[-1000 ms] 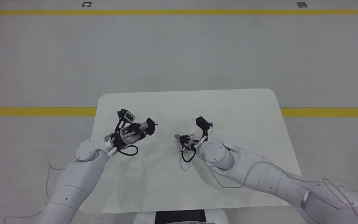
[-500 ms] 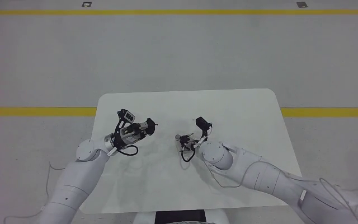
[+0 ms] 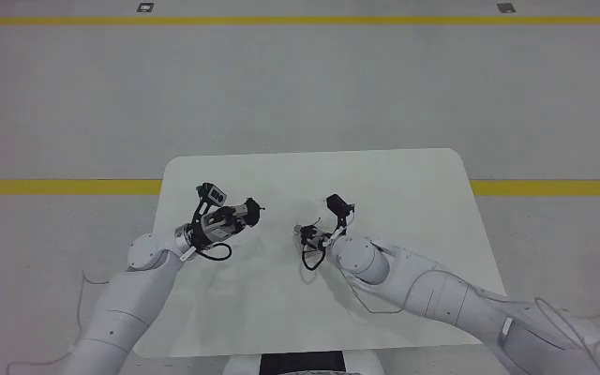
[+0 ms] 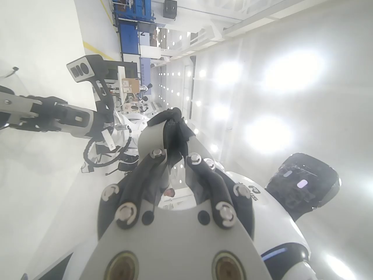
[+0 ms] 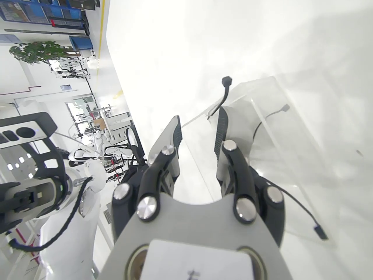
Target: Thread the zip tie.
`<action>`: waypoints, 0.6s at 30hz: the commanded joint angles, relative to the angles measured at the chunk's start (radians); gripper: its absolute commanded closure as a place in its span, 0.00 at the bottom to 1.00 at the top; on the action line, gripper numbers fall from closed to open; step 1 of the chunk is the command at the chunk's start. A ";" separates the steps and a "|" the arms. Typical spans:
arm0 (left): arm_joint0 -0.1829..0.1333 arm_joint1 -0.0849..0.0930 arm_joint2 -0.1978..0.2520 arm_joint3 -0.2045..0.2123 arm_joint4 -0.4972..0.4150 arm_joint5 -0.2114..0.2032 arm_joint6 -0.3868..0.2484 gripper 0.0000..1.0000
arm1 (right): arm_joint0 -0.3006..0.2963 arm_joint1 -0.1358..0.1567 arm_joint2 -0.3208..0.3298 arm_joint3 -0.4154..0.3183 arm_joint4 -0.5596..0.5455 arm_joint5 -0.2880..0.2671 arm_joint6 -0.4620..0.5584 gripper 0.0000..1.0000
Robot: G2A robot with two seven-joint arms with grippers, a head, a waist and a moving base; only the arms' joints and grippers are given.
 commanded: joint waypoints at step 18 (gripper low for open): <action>0.000 0.000 0.000 0.000 0.000 0.000 0.000 1.00 | -0.006 0.017 0.000 -0.028 -0.009 0.000 -0.023 0.95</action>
